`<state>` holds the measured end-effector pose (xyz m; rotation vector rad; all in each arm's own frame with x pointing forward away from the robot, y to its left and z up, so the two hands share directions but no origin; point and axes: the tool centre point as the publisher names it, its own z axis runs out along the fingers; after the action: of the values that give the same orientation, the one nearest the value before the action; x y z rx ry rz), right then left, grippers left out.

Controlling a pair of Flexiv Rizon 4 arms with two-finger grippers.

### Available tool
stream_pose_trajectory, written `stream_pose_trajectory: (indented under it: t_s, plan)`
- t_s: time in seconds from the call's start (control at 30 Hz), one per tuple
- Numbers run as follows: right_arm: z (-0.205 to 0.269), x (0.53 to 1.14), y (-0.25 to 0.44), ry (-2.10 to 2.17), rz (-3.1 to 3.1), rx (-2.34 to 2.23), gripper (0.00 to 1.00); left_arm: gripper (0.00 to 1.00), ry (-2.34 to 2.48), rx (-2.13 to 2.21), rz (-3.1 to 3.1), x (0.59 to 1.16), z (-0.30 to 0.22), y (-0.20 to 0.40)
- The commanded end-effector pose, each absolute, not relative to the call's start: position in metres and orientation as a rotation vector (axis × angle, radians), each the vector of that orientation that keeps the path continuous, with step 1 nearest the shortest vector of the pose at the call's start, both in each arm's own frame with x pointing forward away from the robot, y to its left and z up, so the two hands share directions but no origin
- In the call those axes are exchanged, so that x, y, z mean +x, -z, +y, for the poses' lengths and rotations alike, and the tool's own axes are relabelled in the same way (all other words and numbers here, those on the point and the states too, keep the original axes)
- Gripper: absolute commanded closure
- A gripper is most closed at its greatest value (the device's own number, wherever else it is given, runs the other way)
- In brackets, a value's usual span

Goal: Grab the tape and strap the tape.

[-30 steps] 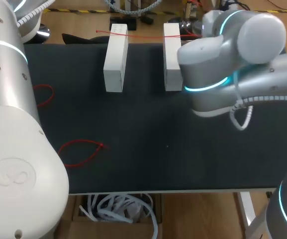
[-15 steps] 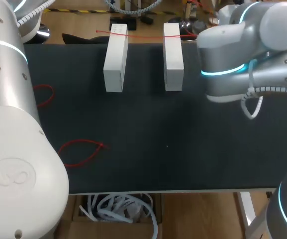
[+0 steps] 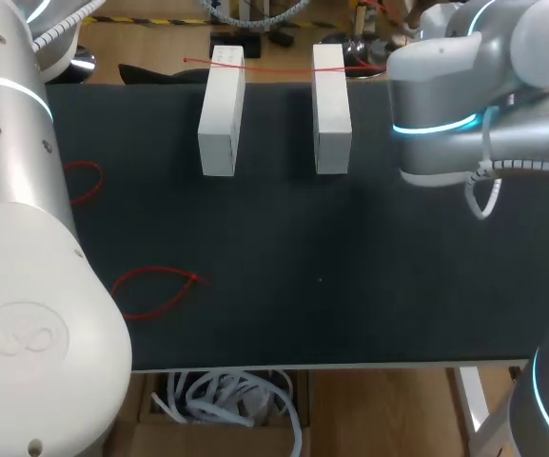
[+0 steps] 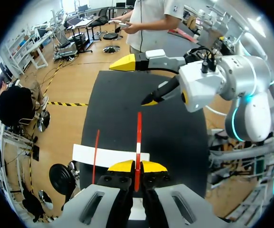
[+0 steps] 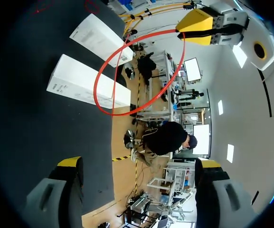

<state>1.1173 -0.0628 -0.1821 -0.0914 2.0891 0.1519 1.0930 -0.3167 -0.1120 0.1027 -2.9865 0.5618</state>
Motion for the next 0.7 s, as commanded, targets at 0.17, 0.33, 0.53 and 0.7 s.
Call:
stream_pose_trajectory:
  t_s: [0.17,0.33,0.53,0.7]
  plan:
    - [-0.064,1.117,0.179,-0.153,2.099,-0.096,0.00,1.00,-0.491,0.283,-3.025,1.088,-0.284,0.103]
    - [-0.064,1.117,0.179,-0.153,2.099,-0.096,0.00,1.00,-0.392,0.597,-3.039,1.068,-0.224,0.093]
    - [-0.064,1.117,0.179,-0.153,2.099,-0.096,0.00,1.00,-0.198,1.101,-2.939,1.016,-0.128,0.086]
    - [-0.064,1.117,0.179,-0.153,2.099,-0.096,0.00,1.00,-0.102,1.389,-2.789,0.975,-0.059,0.088]
